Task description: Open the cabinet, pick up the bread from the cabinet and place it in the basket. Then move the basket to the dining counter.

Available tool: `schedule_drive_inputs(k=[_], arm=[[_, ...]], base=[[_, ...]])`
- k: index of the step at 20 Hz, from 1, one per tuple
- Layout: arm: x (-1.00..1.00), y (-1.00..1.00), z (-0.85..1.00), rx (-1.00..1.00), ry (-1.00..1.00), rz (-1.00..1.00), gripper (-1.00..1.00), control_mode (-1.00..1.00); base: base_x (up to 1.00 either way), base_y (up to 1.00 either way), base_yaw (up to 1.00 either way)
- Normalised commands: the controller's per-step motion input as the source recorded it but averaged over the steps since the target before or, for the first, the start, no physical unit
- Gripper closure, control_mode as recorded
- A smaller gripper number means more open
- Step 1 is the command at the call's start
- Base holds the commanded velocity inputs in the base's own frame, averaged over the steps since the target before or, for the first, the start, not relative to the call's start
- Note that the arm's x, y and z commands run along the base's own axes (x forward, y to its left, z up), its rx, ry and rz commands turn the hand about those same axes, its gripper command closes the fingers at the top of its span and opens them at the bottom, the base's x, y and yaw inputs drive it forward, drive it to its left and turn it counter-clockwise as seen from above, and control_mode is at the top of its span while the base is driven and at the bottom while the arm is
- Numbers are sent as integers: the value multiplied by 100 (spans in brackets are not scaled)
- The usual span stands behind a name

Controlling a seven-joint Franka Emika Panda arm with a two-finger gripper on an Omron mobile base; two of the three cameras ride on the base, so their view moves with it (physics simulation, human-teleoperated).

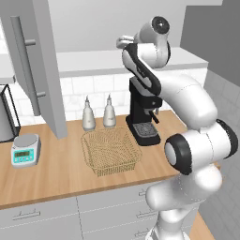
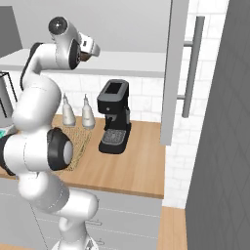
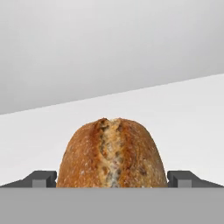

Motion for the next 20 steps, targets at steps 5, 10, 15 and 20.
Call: schedule_drive_inputs(k=[5,10,15,20], arm=[[-100,0,38,0,4,0,100,-100],[-100,0,0,2,0,0,100,-100],[-100,0,0,8,4,-1,100,-100],[-100,10,-54,10,21,-3,100,-100]], base=[[0,0,0],[0,0,0],[0,0,0],[0,0,0]])
